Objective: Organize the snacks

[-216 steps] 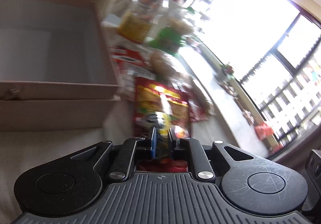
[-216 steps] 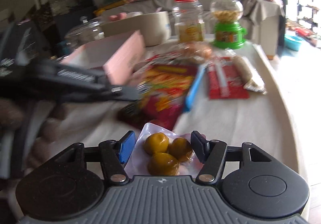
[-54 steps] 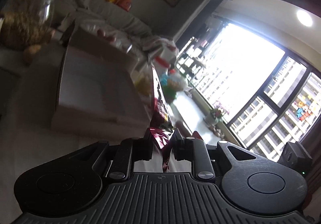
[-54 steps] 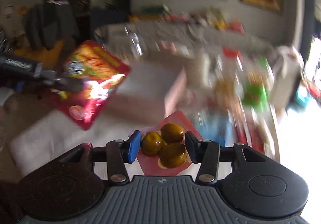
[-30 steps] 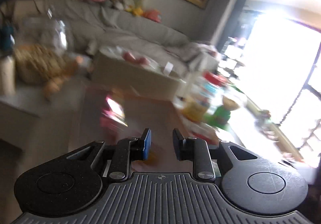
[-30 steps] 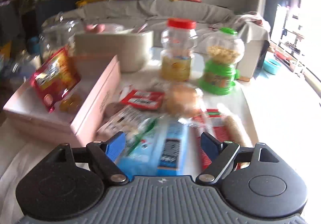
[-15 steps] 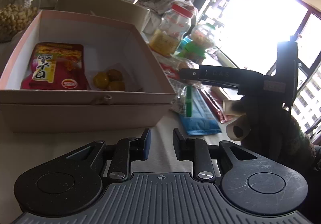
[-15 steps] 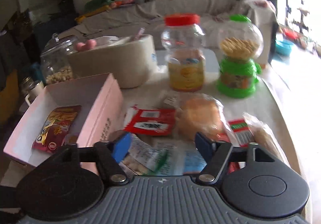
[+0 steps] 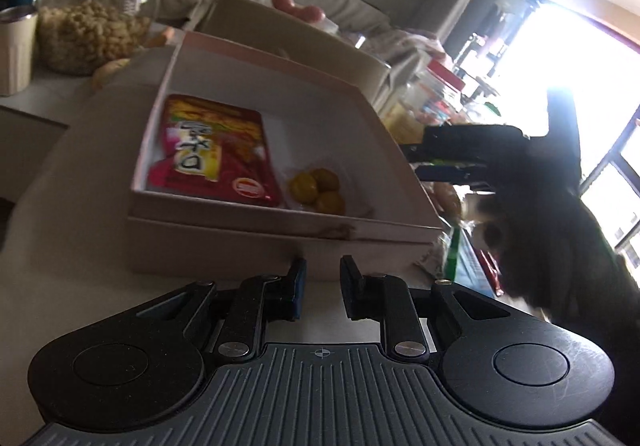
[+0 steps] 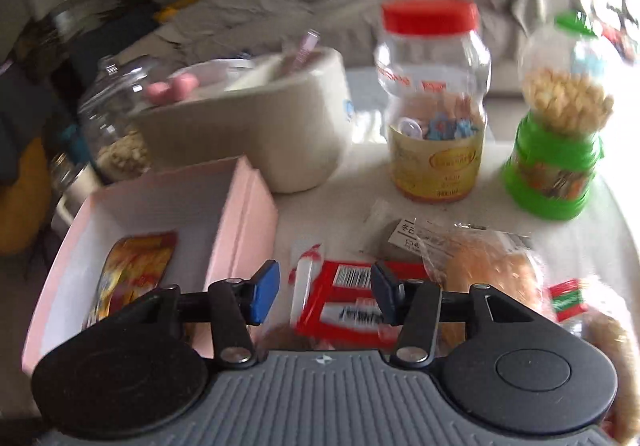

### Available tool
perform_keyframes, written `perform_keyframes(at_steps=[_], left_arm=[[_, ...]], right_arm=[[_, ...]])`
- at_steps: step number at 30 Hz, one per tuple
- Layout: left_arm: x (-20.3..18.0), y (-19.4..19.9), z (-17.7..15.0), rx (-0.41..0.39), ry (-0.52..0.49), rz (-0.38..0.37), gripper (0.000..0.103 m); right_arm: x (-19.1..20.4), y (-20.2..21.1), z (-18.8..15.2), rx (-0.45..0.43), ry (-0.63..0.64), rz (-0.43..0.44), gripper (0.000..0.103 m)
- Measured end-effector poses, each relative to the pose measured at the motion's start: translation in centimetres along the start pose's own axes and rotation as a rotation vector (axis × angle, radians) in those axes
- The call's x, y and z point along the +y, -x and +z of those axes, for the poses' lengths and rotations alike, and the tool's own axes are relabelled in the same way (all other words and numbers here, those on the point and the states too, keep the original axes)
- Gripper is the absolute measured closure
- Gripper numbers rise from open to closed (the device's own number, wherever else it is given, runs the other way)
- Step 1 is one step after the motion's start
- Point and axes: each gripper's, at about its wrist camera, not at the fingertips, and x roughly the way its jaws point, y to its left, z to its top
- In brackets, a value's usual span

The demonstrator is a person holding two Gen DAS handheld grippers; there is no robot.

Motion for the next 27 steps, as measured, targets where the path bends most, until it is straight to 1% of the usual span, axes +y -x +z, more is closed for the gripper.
perform_keyframes(at_steps=[1, 2, 3, 4, 6, 8, 11, 12, 13, 14, 18, 23, 24, 25, 26, 27], left_arm=[[0.0, 0.3, -0.1, -0.003, -0.003, 0.004, 0.081], [0.1, 0.4, -0.2, -0.002, -0.007, 0.001, 0.081], [0.1, 0.3, -0.1, 0.004, -0.009, -0.012, 0.081], [0.1, 0.5, -0.3, 0.010, -0.009, -0.034, 0.081], [0.1, 0.8, -0.7, 0.025, -0.010, -0.083, 0.081], [-0.1, 0.8, -1.0, 0.042, -0.018, -0.122, 0.081], [-0.6, 0.7, -1.5, 0.054, -0.034, -0.159, 0.081], [-0.7, 0.6, -1.5, 0.057, -0.036, -0.167, 0.081], [-0.8, 0.5, -1.6, 0.061, -0.037, -0.172, 0.081], [-0.9, 0.5, -1.7, 0.066, -0.037, -0.178, 0.081], [-1.5, 0.4, -2.0, 0.086, -0.043, -0.190, 0.081], [-3.4, 0.2, -2.8, 0.127, -0.107, -0.230, 0.081], [-4.0, 0.1, -2.9, 0.136, -0.125, -0.236, 0.081], [-4.5, -0.1, -3.0, 0.142, -0.144, -0.236, 0.081], [-5.0, -0.2, -3.2, 0.144, -0.165, -0.232, 0.081], [-5.6, -0.4, -3.3, 0.142, -0.189, -0.218, 0.081]], right_arm=[[-0.1, -0.9, 0.5, 0.015, -0.003, -0.023, 0.044], [0.0, -1.7, 0.7, 0.023, 0.010, -0.066, 0.043], [0.2, -2.5, 0.8, 0.035, 0.032, -0.110, 0.041], [0.4, -2.9, 0.6, 0.034, 0.057, -0.139, 0.040], [0.8, -2.8, 0.0, 0.034, 0.086, -0.147, 0.042], [1.2, -2.2, -1.0, 0.051, 0.121, -0.113, 0.051], [1.7, -0.2, -2.9, 0.043, 0.201, -0.081, 0.060], [1.6, 0.5, -3.5, 0.053, 0.205, -0.060, 0.068], [1.4, 1.1, -4.1, 0.071, 0.199, -0.030, 0.070], [1.3, 1.8, -4.8, 0.078, 0.202, -0.010, 0.070], [1.7, 4.7, -8.0, 0.079, 0.260, 0.024, 0.071], [0.4, 8.8, -11.3, 0.102, 0.192, 0.160, 0.070], [0.1, 9.5, -11.9, 0.094, 0.173, 0.181, 0.070], [-0.3, 10.6, -12.5, 0.068, 0.157, 0.182, 0.070], [-0.5, 11.6, -13.1, 0.028, 0.158, 0.157, 0.069], [-0.8, 12.6, -13.7, -0.008, 0.164, 0.127, 0.060]])
